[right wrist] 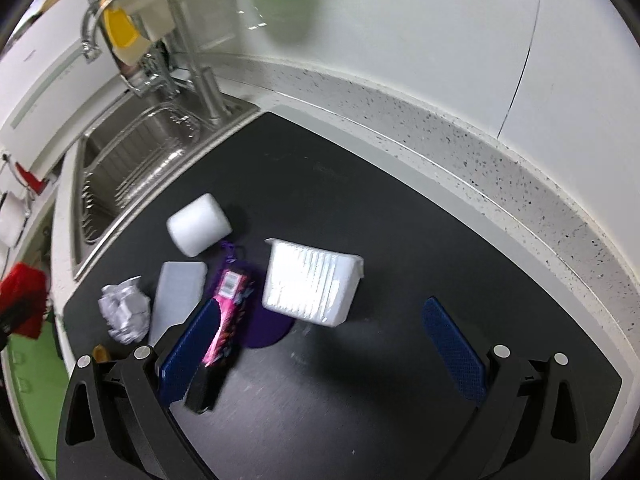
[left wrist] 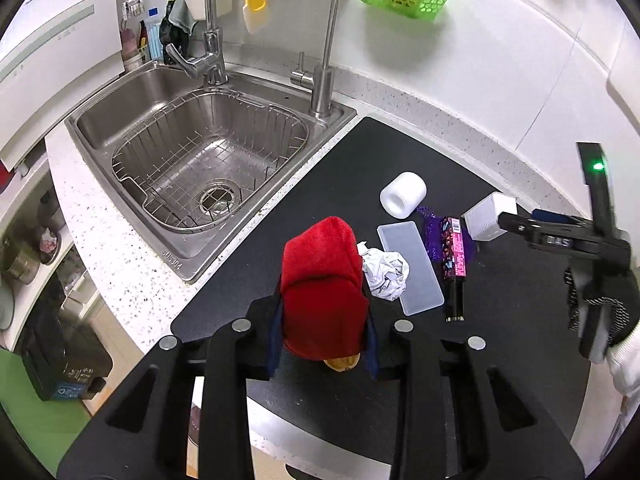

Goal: Collect trash
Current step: 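Grasp the red knit cap with the left tool while the right tool grasps the white box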

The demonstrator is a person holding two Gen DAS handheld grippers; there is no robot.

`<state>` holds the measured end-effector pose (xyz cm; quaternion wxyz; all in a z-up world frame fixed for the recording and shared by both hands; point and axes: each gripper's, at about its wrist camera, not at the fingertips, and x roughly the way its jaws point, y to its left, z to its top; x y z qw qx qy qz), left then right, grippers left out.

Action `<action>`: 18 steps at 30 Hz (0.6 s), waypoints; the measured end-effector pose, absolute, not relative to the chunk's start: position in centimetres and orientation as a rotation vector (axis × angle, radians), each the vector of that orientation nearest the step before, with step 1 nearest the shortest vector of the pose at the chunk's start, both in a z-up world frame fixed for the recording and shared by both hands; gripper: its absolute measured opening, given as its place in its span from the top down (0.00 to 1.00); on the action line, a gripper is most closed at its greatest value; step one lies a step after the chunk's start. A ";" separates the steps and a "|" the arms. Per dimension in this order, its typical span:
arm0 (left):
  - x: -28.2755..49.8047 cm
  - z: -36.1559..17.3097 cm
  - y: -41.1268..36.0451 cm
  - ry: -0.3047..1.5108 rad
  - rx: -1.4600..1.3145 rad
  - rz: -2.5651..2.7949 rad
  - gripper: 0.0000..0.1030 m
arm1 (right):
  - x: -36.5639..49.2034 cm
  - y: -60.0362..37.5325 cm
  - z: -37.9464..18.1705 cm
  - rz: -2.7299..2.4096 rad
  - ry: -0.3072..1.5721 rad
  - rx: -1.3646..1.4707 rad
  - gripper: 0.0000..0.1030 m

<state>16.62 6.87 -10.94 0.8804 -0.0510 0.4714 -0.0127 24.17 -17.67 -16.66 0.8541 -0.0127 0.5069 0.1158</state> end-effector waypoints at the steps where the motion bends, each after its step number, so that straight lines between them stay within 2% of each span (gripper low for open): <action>1: 16.5 -10.9 6.9 0.982 -0.109 -0.027 0.69 | 24.4 -17.7 -16.9 0.242 1.072 -0.023 0.06; 5: 16.4 -10.9 7.0 0.981 -0.124 -0.024 0.69 | 25.1 -17.6 -17.5 0.245 1.086 -0.006 0.07; 6: 16.4 -10.9 7.0 0.981 -0.125 -0.022 0.69 | 25.3 -17.6 -17.8 0.243 1.093 -0.008 0.10; 12: 16.2 -10.9 7.1 0.982 -0.133 -0.020 0.69 | 25.7 -17.7 -18.3 0.230 1.111 -0.017 0.55; 15: 16.2 -10.9 7.1 0.981 -0.133 -0.021 0.69 | 25.5 -18.0 -18.0 0.236 1.097 -0.014 0.60; 18: 16.1 -10.7 6.9 0.976 -0.134 -0.022 0.69 | 24.9 -18.4 -17.3 0.236 1.074 -0.016 0.62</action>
